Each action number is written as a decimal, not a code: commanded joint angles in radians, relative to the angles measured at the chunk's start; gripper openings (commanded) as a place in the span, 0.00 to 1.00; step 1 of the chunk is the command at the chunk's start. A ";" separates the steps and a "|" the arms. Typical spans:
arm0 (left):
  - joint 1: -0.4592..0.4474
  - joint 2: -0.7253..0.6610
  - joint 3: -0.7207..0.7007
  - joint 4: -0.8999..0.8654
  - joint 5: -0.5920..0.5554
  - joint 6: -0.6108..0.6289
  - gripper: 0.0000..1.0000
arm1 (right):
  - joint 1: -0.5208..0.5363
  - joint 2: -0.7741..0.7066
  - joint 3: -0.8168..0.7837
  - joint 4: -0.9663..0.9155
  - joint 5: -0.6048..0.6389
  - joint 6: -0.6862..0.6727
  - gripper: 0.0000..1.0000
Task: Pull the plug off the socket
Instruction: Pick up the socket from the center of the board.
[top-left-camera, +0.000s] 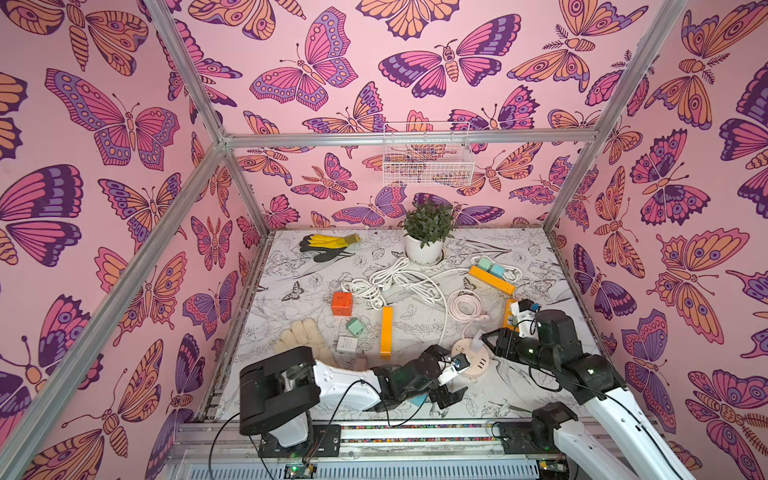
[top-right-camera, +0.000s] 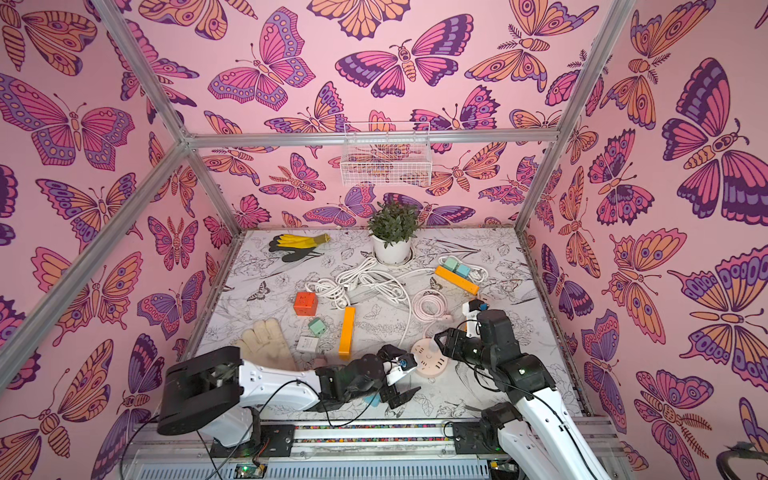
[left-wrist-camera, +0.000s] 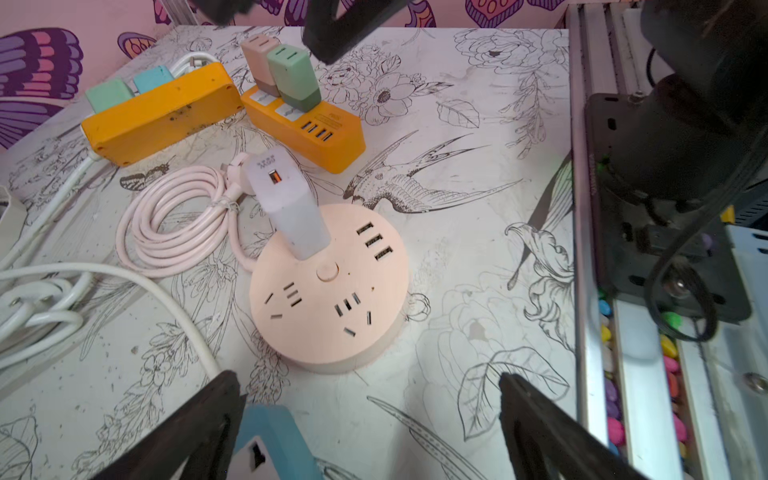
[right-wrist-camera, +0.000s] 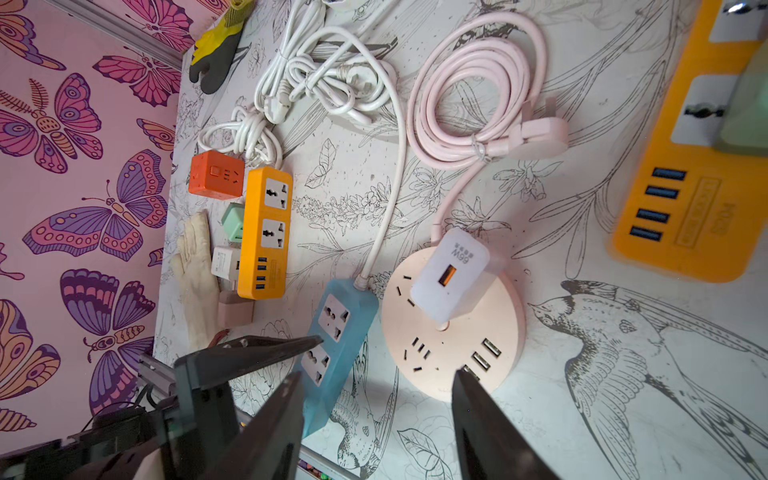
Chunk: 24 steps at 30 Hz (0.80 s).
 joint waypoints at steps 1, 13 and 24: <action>-0.001 0.105 -0.014 0.278 -0.069 0.070 1.00 | 0.006 -0.008 -0.005 0.036 -0.003 -0.014 0.63; 0.113 0.162 -0.044 0.330 -0.027 -0.323 0.96 | 0.006 0.238 0.028 0.013 0.124 0.089 0.63; 0.151 0.181 0.031 0.064 -0.009 -0.513 0.92 | 0.087 0.416 0.115 -0.051 0.309 0.362 0.69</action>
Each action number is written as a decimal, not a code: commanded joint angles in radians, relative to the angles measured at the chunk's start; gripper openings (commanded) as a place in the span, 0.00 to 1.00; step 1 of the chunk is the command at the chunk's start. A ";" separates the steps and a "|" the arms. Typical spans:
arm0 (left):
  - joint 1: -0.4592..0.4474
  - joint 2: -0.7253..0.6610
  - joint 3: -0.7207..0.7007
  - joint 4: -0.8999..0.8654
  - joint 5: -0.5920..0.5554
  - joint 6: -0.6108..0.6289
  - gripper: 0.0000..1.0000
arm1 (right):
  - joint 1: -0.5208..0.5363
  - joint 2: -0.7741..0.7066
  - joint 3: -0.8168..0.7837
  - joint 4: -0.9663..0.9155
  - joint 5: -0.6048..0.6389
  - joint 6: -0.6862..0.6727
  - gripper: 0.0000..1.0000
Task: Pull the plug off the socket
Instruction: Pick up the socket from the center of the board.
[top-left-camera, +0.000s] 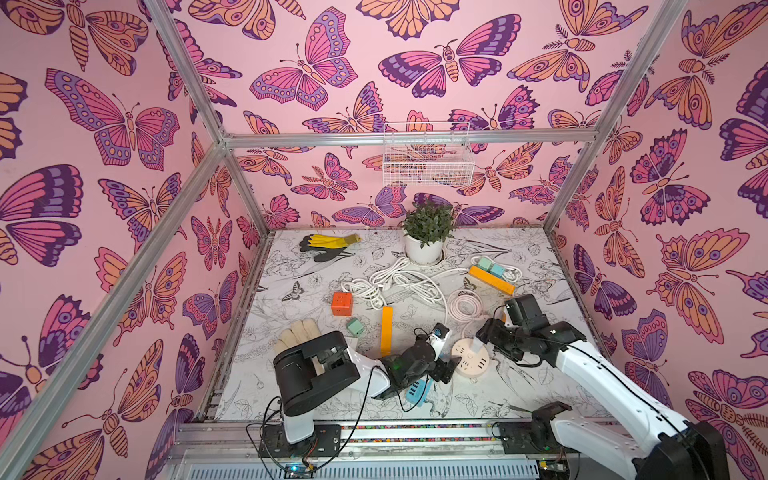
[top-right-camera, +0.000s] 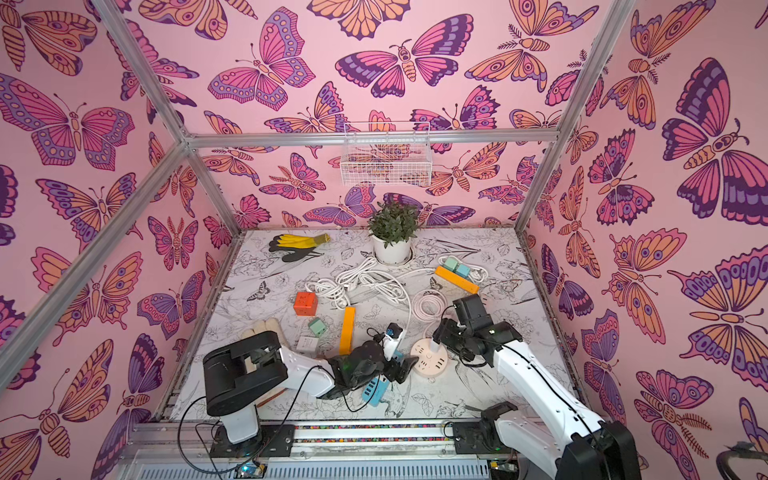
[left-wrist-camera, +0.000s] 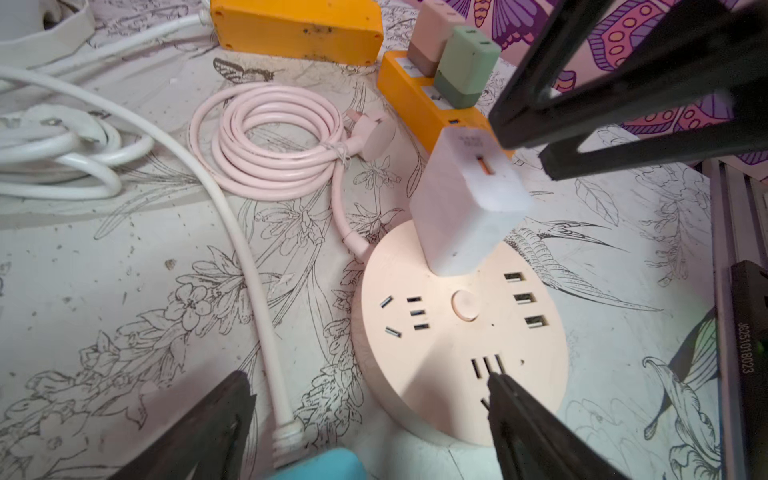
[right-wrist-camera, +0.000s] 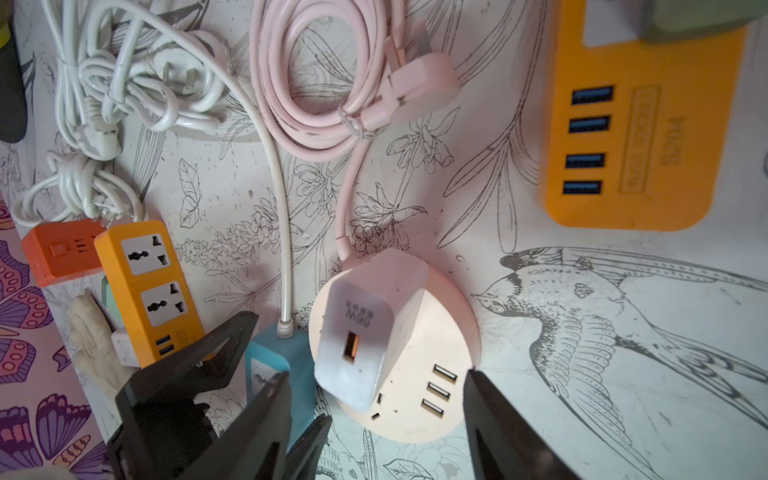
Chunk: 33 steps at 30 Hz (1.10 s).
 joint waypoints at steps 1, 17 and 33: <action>0.018 0.017 0.032 -0.110 0.029 -0.080 0.92 | 0.033 0.029 0.050 -0.065 0.137 0.105 0.68; 0.062 0.128 0.057 -0.132 0.090 -0.181 0.88 | 0.142 0.357 0.222 -0.134 0.204 0.123 0.44; 0.076 0.167 0.019 -0.123 0.076 -0.215 0.86 | 0.114 0.378 0.230 -0.201 0.187 0.126 0.18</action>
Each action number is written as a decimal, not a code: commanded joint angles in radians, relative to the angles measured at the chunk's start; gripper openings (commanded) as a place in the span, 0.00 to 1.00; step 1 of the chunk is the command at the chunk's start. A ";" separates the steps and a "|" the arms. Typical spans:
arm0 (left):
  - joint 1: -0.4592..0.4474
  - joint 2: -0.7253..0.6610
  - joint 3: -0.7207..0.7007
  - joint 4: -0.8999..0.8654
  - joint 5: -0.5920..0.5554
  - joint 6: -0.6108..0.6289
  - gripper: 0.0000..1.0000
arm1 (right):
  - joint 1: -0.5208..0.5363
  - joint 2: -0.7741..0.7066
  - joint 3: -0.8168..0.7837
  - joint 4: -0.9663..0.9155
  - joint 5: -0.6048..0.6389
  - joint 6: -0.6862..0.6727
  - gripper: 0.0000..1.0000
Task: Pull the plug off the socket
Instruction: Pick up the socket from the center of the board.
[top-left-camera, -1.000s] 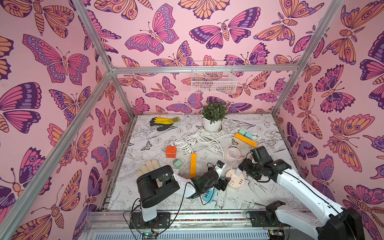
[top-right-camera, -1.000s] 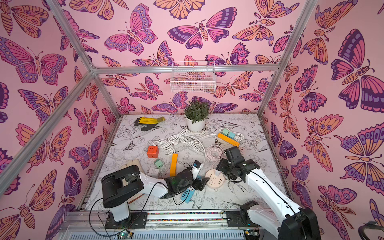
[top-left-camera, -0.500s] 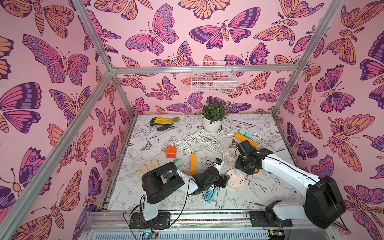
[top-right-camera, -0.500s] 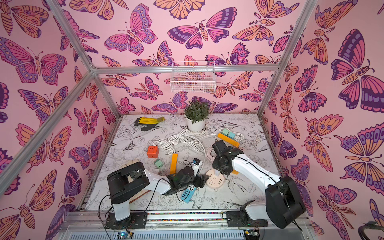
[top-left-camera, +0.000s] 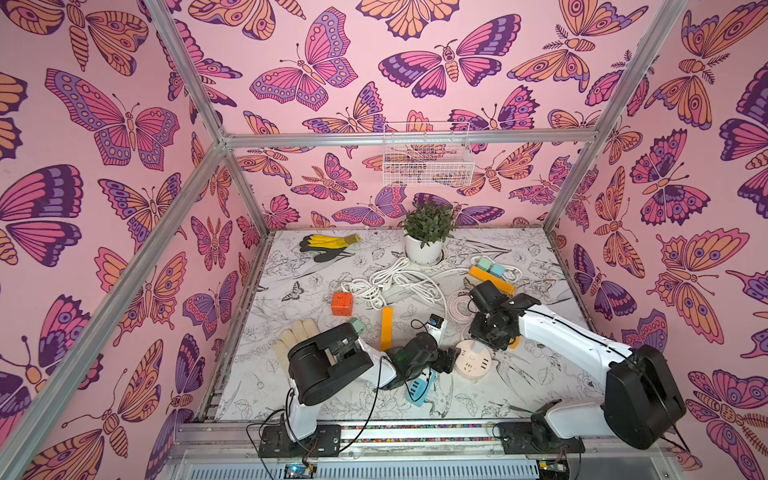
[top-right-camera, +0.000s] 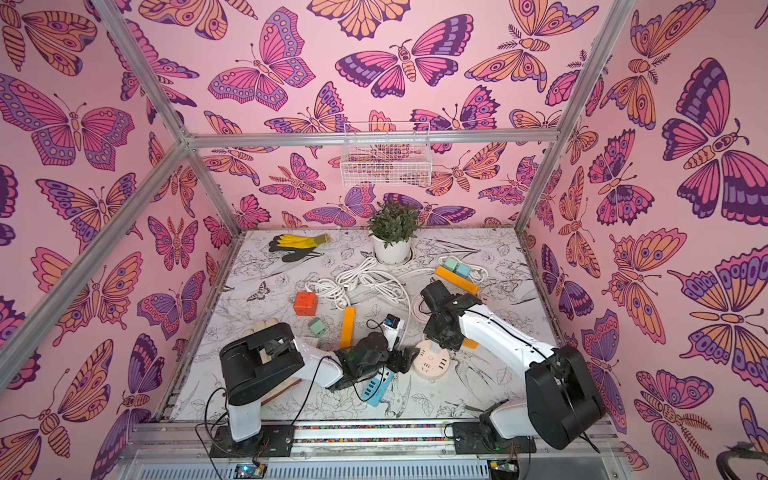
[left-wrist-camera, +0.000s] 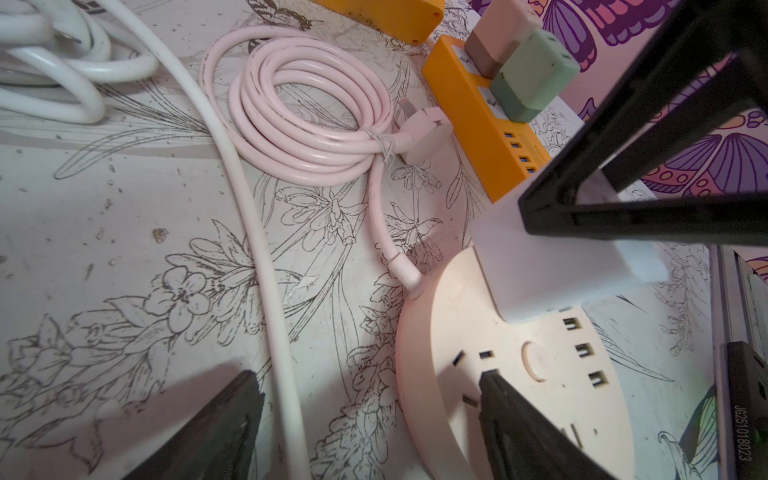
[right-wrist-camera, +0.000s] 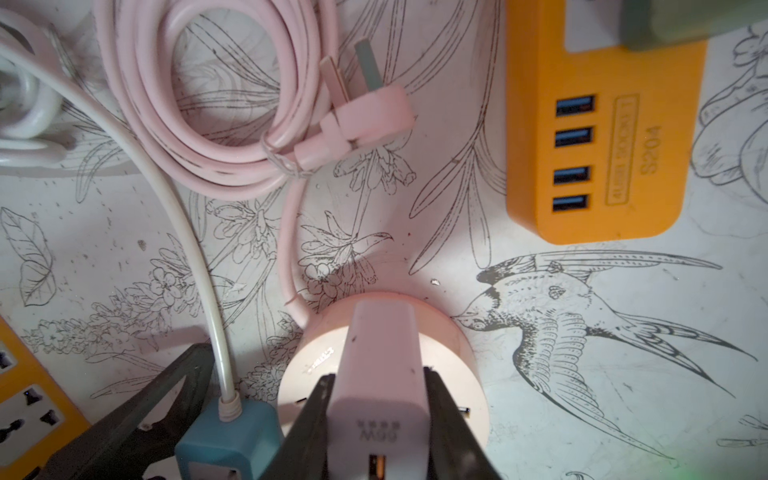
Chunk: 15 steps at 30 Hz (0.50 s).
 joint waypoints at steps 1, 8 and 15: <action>0.012 0.060 -0.046 -0.133 0.007 -0.031 0.86 | -0.004 0.007 0.019 -0.074 -0.010 0.009 0.17; 0.012 0.081 -0.029 -0.128 0.043 -0.029 0.86 | 0.201 0.042 0.132 -0.173 0.208 0.067 0.17; 0.054 0.017 -0.115 0.049 0.166 -0.065 0.88 | 0.143 0.060 0.163 -0.125 0.153 -0.164 0.14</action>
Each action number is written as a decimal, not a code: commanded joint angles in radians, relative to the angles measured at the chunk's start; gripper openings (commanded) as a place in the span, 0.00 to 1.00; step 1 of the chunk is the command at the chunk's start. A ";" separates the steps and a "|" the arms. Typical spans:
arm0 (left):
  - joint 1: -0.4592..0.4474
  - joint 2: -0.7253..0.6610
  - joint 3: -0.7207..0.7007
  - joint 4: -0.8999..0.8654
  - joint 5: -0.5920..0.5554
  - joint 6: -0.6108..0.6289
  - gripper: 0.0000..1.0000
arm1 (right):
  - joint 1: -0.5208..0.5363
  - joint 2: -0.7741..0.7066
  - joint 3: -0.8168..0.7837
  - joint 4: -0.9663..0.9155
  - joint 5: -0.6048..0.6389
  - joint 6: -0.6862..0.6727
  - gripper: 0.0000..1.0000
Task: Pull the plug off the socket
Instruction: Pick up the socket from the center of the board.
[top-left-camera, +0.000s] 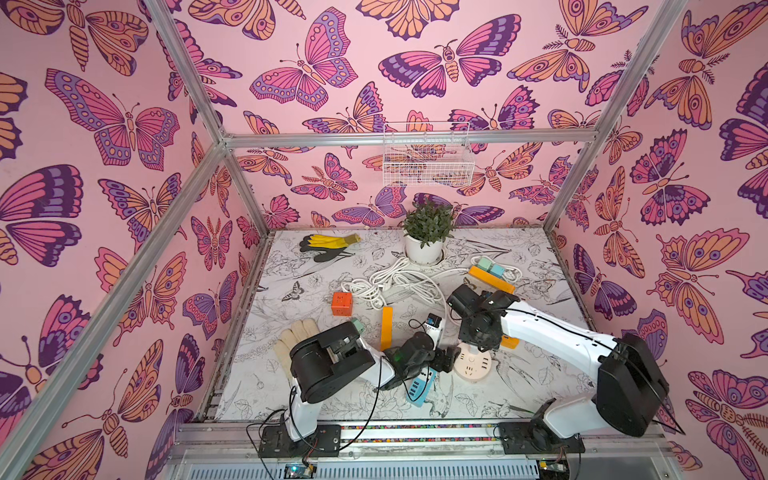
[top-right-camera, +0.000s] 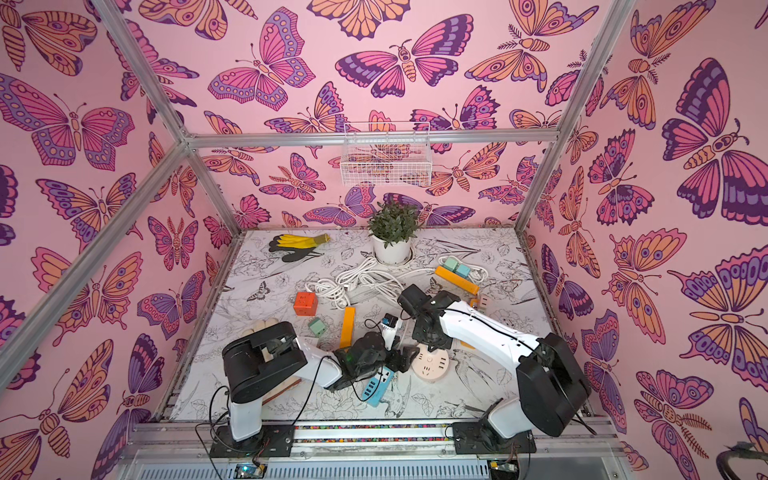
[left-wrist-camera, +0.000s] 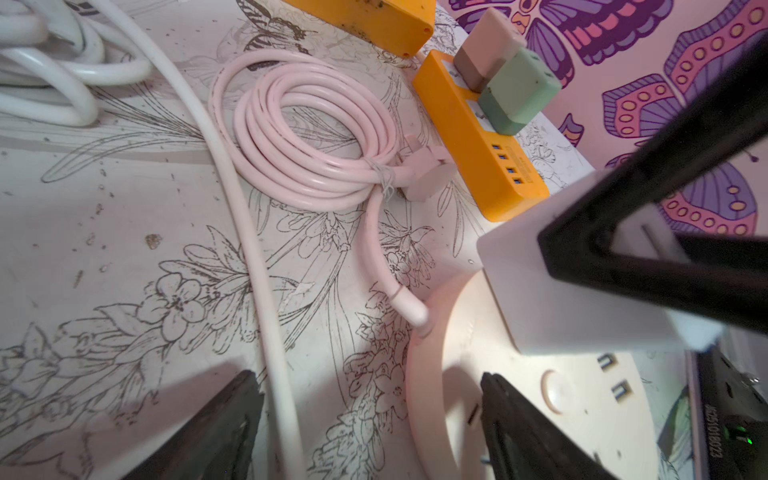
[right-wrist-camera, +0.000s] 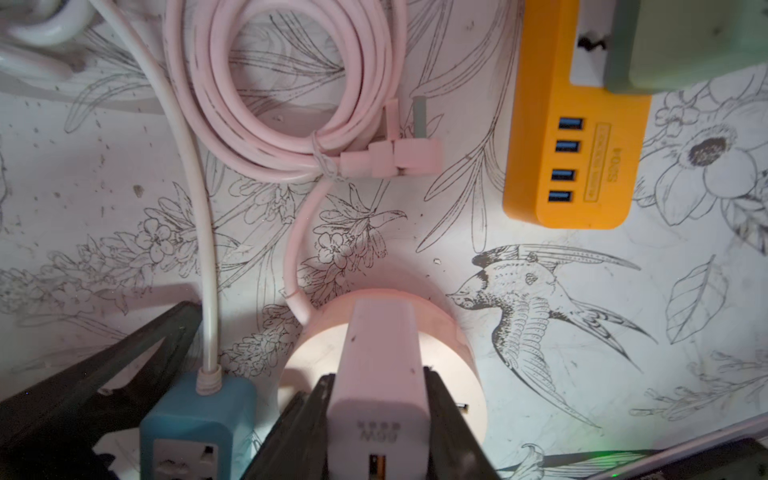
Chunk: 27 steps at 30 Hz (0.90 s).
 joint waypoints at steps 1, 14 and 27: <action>0.043 -0.010 -0.092 -0.008 0.136 -0.069 0.89 | -0.054 -0.030 0.019 0.037 -0.043 -0.162 0.14; 0.118 -0.091 -0.074 0.061 0.434 -0.258 0.92 | -0.186 -0.314 -0.133 0.352 -0.382 -0.329 0.10; 0.144 -0.114 -0.049 0.168 0.507 -0.417 0.48 | -0.189 -0.396 -0.212 0.461 -0.487 -0.331 0.09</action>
